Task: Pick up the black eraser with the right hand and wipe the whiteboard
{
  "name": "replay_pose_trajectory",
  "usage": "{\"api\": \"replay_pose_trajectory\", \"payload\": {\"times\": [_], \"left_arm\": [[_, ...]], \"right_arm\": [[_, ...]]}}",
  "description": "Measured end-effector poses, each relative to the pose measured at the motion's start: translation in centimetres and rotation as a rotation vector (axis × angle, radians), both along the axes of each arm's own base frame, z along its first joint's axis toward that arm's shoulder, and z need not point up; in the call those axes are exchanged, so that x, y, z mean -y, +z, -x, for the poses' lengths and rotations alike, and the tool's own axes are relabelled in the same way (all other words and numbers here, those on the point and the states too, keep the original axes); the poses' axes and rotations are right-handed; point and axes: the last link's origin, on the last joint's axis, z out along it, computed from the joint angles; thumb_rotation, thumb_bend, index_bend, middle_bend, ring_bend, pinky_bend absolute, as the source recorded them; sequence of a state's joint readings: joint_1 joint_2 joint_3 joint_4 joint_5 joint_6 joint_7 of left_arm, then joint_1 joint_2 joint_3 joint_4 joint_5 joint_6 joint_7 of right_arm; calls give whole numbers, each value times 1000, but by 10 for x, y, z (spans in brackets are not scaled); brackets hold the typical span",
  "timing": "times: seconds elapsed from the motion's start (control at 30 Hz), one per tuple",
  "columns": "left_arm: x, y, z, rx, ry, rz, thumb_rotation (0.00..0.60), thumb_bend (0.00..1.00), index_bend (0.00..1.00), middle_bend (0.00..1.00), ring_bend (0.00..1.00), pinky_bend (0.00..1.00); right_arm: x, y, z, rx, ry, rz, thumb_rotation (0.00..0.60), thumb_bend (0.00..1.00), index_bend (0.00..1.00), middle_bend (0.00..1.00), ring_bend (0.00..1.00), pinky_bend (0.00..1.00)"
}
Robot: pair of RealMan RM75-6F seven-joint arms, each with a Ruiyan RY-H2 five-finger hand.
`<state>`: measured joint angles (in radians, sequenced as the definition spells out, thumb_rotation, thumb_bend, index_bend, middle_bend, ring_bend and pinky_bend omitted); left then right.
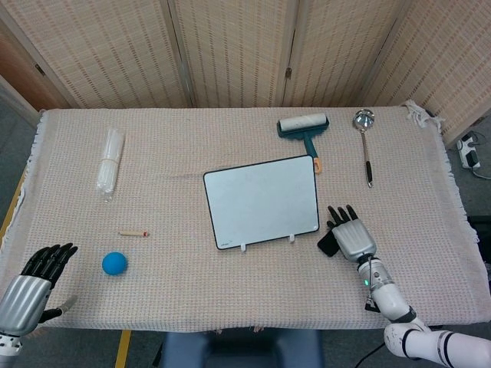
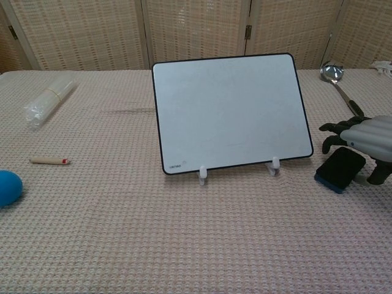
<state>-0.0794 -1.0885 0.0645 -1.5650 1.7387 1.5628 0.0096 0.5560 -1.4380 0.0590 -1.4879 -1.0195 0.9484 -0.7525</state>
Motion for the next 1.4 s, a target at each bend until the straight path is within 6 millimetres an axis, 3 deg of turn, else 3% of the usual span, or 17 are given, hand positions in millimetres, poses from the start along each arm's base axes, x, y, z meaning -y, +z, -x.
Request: {"api": "replay_pose_trajectory", "payload": {"times": [0.13,0.43,0.77,1.03,1.4], "left_arm": [[0,0,0,0,1,-1,600,239,31,126,116,143],[0,0,0,-3,-2,0,600,240,31,126,116,143],[0,0,0,-3,0,0,600,239,31,126,116,143],[0,-4,-1,-13,-6,14,600,239,31,126,116,143],[1,3,-1,19,-12,13,600,239,31,126,116,142]], "right_arm": [[0,-3,0,-11,0,1,600,381,305,0,0,0],[1,-2,0,-15,10,37,600,381,558,25,32,0],[-9,20,-9,28,69,79,600,382,591,53,48,0],[-10,39,-46,139,210,208,600,381,595,60,56,0],[10,-7,-108,234,385,324,600,382,594,56,52,0]]}}
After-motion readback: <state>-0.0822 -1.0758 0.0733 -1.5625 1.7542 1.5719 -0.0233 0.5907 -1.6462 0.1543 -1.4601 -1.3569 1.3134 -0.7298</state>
